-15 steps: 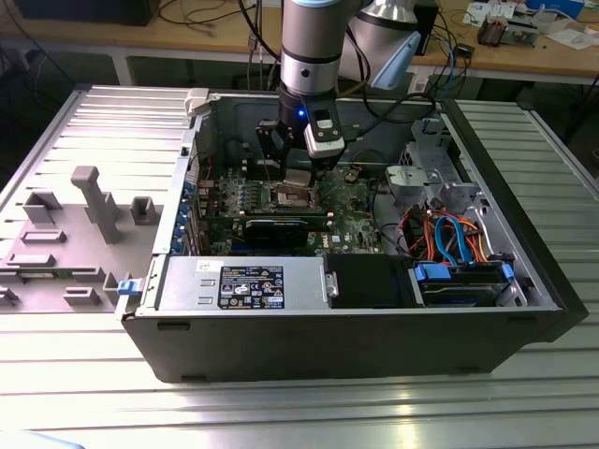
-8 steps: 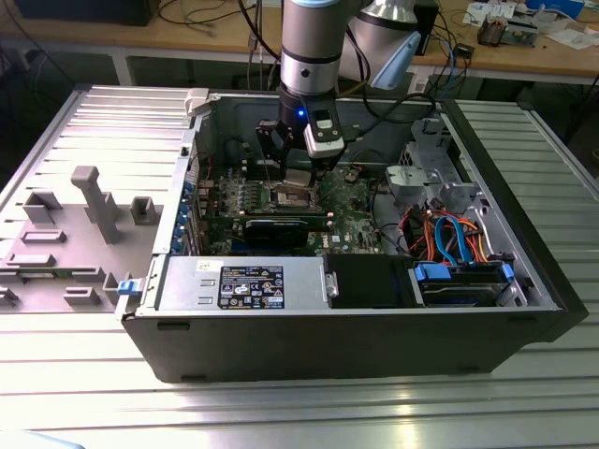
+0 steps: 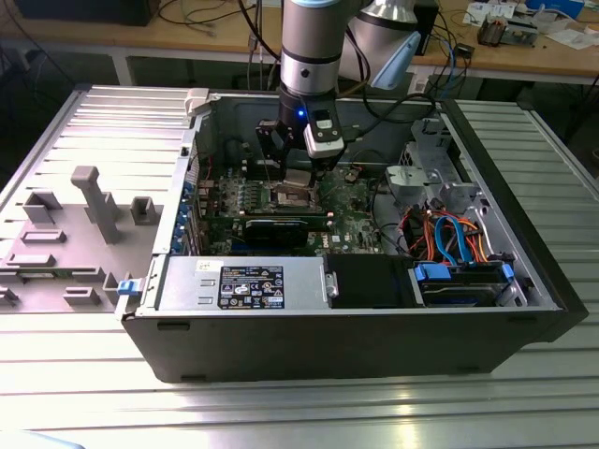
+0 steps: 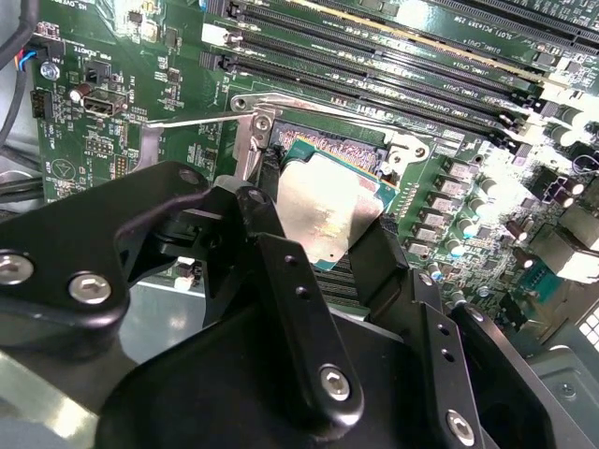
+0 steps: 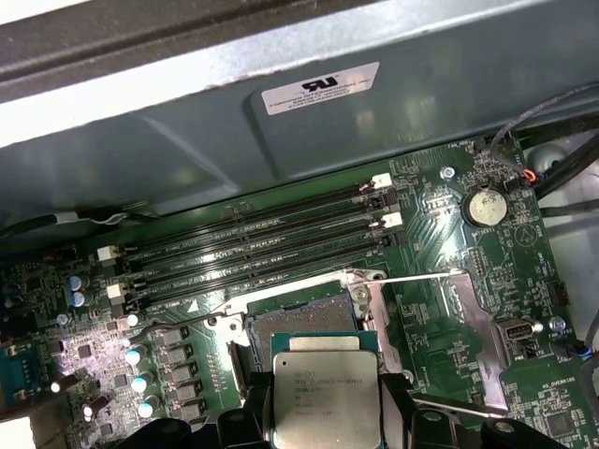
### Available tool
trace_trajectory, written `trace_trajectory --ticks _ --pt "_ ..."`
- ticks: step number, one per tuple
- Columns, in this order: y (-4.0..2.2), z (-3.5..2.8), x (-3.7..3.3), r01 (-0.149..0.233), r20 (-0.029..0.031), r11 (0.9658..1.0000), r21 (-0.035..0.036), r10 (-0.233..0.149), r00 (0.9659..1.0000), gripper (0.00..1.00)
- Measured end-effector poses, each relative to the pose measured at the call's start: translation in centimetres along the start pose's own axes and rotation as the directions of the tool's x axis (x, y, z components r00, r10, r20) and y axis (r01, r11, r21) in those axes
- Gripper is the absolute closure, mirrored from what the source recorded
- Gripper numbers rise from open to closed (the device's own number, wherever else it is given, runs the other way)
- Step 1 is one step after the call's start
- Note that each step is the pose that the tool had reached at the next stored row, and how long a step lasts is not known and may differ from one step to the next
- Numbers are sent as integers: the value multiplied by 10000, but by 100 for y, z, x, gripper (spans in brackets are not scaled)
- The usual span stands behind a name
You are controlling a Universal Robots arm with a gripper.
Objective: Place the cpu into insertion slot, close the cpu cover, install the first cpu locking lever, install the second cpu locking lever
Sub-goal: 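Place the cpu into insertion slot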
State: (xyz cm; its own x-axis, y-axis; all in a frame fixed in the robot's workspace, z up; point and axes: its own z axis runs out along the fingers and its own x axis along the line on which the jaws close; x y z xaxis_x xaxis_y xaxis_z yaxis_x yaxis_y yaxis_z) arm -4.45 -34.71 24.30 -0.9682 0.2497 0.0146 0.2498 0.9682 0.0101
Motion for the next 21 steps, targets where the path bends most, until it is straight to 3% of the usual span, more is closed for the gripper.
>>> trace_trajectory --ticks 21 --pt "0 6 0 -99 6 9999 17 99 10000 45"
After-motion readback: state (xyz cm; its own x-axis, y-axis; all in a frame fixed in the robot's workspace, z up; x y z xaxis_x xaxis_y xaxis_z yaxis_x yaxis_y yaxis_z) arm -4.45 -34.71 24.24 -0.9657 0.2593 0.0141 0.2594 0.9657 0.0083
